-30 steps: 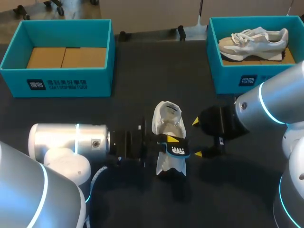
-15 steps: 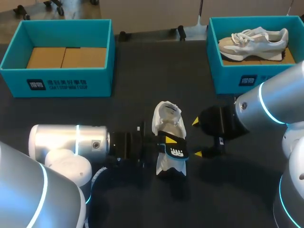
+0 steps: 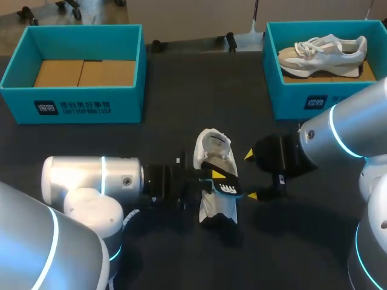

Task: Take the shoe out of the shoebox, open the shoe tongue, remove and reinsert the insole, then place the shoe into the shoebox

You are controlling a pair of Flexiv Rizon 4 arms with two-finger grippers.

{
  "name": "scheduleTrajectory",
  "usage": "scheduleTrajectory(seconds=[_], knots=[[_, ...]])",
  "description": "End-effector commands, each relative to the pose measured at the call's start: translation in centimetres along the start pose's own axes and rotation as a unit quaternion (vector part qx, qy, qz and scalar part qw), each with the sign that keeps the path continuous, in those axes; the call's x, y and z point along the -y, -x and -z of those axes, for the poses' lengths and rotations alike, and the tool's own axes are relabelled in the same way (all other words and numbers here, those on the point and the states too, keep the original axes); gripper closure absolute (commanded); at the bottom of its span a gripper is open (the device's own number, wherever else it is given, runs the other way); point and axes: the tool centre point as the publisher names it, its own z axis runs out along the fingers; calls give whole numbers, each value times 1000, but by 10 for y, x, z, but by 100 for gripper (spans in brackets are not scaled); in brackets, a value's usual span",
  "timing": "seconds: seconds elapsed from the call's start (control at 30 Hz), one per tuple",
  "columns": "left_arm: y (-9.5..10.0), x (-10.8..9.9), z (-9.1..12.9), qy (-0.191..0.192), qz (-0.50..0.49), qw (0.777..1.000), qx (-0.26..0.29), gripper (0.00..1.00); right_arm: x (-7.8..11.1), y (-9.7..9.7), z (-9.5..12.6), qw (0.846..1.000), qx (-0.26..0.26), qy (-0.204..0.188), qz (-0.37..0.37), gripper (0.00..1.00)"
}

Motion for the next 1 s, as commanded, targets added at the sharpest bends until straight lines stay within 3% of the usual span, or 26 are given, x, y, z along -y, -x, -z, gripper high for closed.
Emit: scheduleTrajectory(seconds=[0.03,0.1,0.13,0.17,0.27,0.63,1.0], knots=[[-1,-1,-1,4,2,1000,-3,100,0,-1,0,1000,1,1,0,0],[0,4,1,2,4,1000,0,100,0,-1,0,1000,1,1,0,0],[0,7,2,1,4,1000,0,94,0,-1,0,1000,1,1,0,0],[1,9,2,-1,4,1000,0,82,0,-1,0,1000,1,1,0,0],[4,17,4,-8,4,1000,1,75,0,-1,0,1000,1,1,0,0],[9,42,13,-14,7,1000,-8,73,0,-1,0,1000,1,1,0,0],[-4,45,24,-6,25,1000,-18,73,0,-1,0,1000,1,1,0,0]])
